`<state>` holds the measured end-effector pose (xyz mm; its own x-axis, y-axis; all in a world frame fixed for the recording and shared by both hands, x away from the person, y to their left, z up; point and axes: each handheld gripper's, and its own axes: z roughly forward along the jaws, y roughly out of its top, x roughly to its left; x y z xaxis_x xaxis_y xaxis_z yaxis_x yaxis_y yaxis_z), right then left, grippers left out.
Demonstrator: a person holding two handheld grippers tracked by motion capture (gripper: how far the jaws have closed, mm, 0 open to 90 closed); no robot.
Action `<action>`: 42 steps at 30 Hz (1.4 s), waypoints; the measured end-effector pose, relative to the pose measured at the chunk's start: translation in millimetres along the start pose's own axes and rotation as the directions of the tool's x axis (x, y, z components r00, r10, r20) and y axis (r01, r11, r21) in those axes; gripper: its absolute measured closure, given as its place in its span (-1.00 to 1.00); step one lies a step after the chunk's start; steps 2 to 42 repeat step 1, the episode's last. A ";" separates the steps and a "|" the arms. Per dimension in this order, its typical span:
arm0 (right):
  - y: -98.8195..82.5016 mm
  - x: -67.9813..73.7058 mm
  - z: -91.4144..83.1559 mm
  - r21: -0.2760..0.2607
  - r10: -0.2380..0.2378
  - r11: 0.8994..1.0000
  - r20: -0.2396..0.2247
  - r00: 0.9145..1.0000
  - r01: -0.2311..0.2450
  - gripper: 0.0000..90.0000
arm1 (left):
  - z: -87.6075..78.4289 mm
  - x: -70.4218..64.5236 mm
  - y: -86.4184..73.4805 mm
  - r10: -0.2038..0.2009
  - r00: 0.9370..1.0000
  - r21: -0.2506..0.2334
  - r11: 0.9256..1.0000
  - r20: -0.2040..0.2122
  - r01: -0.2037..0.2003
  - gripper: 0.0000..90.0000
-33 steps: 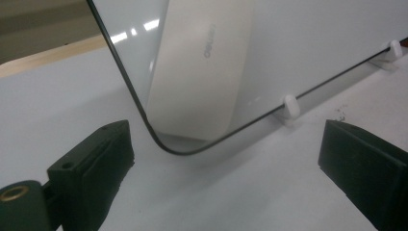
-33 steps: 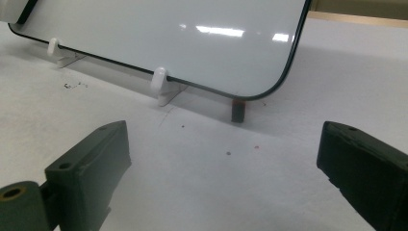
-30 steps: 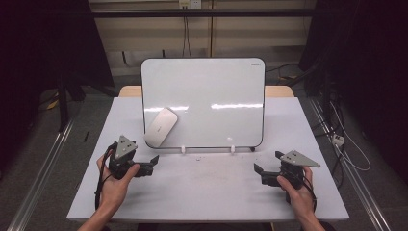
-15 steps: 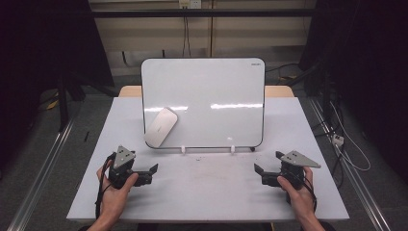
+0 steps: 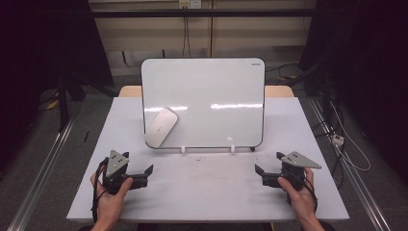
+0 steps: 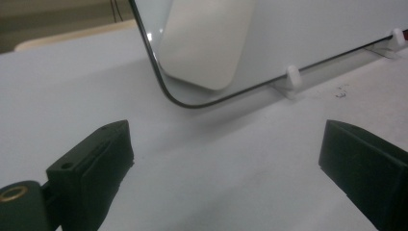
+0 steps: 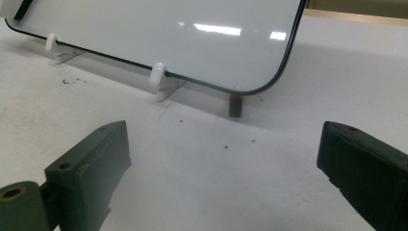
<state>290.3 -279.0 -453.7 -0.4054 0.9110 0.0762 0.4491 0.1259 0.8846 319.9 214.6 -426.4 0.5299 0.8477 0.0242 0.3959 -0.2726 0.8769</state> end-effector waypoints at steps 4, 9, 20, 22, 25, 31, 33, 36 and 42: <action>0.0 0.0 0.0 0.000 -0.001 1.000 0.001 1.000 0.001 -0.90 | 0.2 1.2 0.0 -0.005 1.000 0.006 1.000 0.006 0.005 -0.90; 0.0 0.0 0.0 0.000 -0.001 1.000 0.001 1.000 0.001 -0.90 | 0.2 1.2 0.0 -0.005 1.000 0.006 1.000 0.006 0.005 -0.90; 0.0 0.0 0.0 0.000 -0.001 1.000 0.001 1.000 0.001 -0.90 | 0.2 1.2 0.0 -0.005 1.000 0.006 1.000 0.006 0.005 -0.90; 0.0 0.0 0.0 0.000 -0.001 1.000 0.001 1.000 0.001 -0.90 | 0.2 1.2 0.0 -0.005 1.000 0.006 1.000 0.006 0.005 -0.90; 0.0 0.0 0.0 0.000 -0.001 1.000 0.001 1.000 0.001 -0.90 | 0.2 1.2 0.0 -0.005 1.000 0.006 1.000 0.006 0.005 -0.90; 0.0 0.0 0.0 0.000 -0.001 1.000 0.001 1.000 0.001 -0.90 | 0.2 1.2 0.0 -0.005 1.000 0.006 1.000 0.006 0.005 -0.90; 0.0 0.0 0.0 0.000 -0.001 1.000 0.001 1.000 0.001 -0.90 | 0.2 1.2 0.0 -0.005 1.000 0.006 1.000 0.006 0.005 -0.90; 0.0 0.0 0.0 0.000 -0.001 1.000 0.001 1.000 0.001 -0.90 | 0.2 1.2 0.0 -0.005 1.000 0.006 1.000 0.006 0.005 -0.90; 0.0 0.0 0.0 0.000 -0.001 1.000 0.001 1.000 0.001 -0.90 | 0.2 1.2 0.0 -0.005 1.000 0.006 1.000 0.006 0.005 -0.90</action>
